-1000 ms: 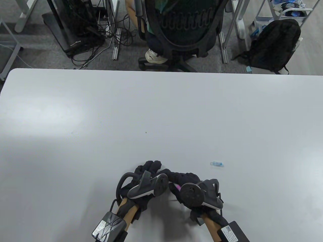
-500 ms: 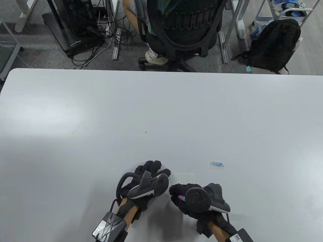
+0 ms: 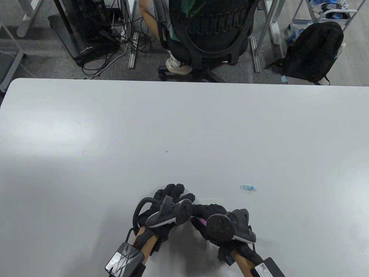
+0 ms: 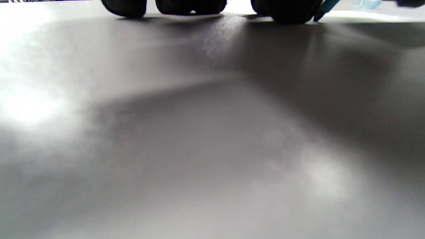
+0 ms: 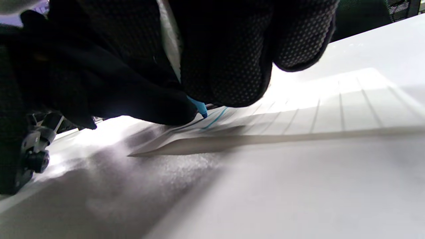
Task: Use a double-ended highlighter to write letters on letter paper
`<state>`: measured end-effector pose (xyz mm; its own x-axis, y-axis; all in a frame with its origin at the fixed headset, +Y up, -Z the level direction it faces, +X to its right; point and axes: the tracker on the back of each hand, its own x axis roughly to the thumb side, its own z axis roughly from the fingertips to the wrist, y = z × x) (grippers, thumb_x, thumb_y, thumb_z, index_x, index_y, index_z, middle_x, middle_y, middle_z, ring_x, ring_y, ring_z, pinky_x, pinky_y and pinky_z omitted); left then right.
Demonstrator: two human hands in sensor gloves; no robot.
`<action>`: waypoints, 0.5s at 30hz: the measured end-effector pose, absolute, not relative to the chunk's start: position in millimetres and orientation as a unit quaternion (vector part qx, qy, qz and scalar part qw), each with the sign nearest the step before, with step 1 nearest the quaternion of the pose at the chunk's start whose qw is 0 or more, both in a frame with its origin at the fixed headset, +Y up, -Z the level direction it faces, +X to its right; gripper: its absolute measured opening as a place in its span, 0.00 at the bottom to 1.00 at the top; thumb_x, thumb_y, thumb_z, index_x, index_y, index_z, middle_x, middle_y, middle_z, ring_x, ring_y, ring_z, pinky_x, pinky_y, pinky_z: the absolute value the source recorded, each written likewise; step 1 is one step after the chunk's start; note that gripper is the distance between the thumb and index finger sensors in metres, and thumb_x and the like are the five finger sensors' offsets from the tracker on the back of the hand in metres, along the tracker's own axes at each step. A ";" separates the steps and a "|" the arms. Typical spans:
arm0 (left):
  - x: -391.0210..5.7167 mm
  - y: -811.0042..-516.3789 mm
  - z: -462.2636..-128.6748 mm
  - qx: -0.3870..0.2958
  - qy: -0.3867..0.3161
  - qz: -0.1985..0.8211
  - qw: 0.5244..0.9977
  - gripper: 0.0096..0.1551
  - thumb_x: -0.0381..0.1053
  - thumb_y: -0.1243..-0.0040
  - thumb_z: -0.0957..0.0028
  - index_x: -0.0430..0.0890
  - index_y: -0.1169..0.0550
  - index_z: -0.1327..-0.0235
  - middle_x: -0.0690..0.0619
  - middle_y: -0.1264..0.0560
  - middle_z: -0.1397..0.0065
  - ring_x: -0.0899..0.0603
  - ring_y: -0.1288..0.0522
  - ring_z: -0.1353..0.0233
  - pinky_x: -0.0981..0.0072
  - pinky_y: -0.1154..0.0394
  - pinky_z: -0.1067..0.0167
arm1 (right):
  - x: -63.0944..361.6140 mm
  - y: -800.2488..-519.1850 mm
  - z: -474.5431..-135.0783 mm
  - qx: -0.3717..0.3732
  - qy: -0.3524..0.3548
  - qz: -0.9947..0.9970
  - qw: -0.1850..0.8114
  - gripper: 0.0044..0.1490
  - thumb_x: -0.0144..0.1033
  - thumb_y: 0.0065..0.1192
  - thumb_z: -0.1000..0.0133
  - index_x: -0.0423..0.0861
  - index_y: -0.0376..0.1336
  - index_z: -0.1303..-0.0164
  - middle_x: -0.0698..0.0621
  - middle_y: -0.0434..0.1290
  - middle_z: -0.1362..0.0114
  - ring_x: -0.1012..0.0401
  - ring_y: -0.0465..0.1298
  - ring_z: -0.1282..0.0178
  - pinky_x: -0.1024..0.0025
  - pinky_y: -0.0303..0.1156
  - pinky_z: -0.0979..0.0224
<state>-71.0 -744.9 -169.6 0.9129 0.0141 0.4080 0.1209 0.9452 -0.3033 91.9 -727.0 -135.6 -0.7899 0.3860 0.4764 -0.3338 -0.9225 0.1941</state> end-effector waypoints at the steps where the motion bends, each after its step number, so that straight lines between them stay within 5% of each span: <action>1: -71.0 -744.9 -169.7 -0.164 -0.207 -0.027 0.964 0.30 0.60 0.52 0.36 0.66 0.43 0.20 0.49 0.50 0.10 0.39 0.47 0.11 0.38 0.40 0.18 | 92.5 -726.8 -135.6 0.262 0.048 0.944 0.193 0.30 0.47 0.56 0.40 0.45 0.65 0.31 0.40 0.79 0.39 0.48 0.81 0.44 0.41 0.71 0.30; 15: -69.3 -745.5 -169.4 -0.169 -0.215 -0.029 0.961 0.32 0.58 0.53 0.35 0.66 0.45 0.19 0.46 0.51 0.10 0.36 0.48 0.12 0.37 0.42 0.18 | 109.4 -721.6 -144.2 0.221 0.007 0.961 0.169 0.30 0.46 0.55 0.40 0.44 0.64 0.31 0.39 0.79 0.39 0.48 0.81 0.44 0.40 0.71 0.31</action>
